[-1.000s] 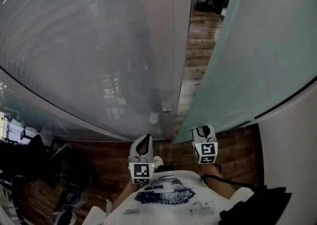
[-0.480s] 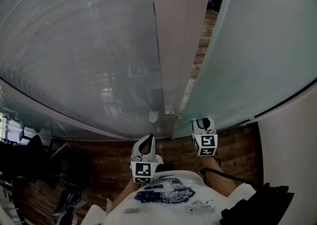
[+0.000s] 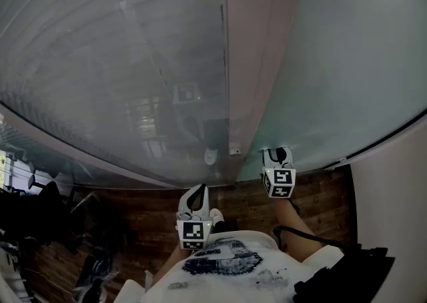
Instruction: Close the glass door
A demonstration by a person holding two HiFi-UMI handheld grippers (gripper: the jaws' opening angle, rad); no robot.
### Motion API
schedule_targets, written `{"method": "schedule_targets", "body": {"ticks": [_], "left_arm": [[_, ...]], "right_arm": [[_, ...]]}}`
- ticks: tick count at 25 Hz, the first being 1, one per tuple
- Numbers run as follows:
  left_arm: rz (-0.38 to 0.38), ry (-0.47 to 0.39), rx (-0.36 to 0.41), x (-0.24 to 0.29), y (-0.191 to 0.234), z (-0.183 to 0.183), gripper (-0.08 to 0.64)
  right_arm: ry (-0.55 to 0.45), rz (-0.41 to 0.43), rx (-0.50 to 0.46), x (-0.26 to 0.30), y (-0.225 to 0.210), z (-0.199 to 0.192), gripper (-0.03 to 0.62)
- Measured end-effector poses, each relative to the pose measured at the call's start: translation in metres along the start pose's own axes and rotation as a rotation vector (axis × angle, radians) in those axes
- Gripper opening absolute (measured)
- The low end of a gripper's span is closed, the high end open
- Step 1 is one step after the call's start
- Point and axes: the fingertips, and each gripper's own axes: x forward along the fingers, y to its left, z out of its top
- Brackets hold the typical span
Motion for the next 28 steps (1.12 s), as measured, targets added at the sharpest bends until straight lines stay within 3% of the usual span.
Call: {"method": "schedule_targets", "body": {"ticks": [16,28], "left_arm": [[0.017,-0.013,-0.024,-0.006,0.01,-0.006,0.002],[0.09,-0.03,-0.03,-0.026,0.022,-0.004,0.002]], "right_arm": [[0.001,-0.019,0.005,0.005,-0.006,0.0,0.115],[0.007,-0.027,0.005,0.009,-0.007,-0.004,0.117]]}}
